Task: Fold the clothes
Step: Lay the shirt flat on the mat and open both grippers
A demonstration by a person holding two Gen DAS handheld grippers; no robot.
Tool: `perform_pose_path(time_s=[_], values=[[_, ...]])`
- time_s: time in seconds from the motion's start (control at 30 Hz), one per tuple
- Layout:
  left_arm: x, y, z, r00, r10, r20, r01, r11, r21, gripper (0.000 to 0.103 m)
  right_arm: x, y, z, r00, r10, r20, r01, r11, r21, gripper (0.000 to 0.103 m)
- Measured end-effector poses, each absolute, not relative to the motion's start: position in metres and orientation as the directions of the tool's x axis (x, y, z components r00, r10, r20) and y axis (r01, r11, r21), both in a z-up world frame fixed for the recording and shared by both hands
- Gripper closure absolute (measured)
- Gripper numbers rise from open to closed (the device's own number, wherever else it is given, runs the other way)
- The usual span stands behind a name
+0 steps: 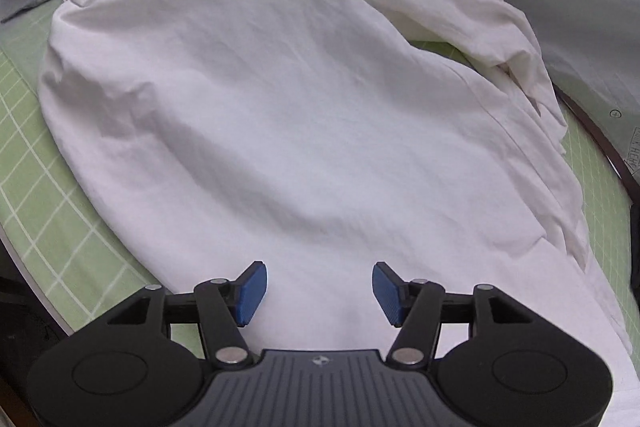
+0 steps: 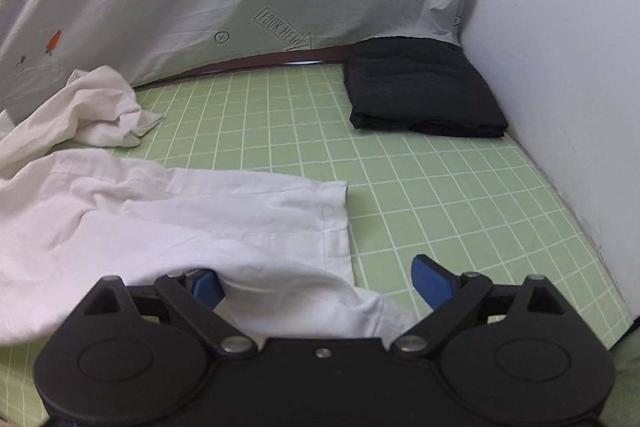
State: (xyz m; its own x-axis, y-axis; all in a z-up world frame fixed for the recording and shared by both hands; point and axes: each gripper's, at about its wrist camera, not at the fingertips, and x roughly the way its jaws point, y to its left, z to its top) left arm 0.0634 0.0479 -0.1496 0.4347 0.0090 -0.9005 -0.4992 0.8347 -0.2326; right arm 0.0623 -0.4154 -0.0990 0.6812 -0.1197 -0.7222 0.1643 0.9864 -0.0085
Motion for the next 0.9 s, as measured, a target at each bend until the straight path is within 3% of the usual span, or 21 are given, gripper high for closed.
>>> perform_pose_path(time_s=[0.33,0.53,0.9], values=[[0.068,0.015,-0.165,0.390,0.041,-0.920,-0.475,0.865,-0.163,0.039,0.044,-0.444,-0.111,0.624,-0.039,-0.780,0.069,0.998,0.006,0.005],[0.068,0.007,-0.164,0.382,0.068,-0.921,-0.461,0.878,-0.126,0.034,0.039,-0.463,-0.102,0.648,0.070,-0.759,0.076,0.985,0.155,0.005],[0.070,0.003,-0.162,0.392,0.059,-0.918,-0.419,0.900,-0.120,0.031,0.024,-0.482,-0.101,0.633,0.064,-0.771,0.121,0.976,0.180,0.004]])
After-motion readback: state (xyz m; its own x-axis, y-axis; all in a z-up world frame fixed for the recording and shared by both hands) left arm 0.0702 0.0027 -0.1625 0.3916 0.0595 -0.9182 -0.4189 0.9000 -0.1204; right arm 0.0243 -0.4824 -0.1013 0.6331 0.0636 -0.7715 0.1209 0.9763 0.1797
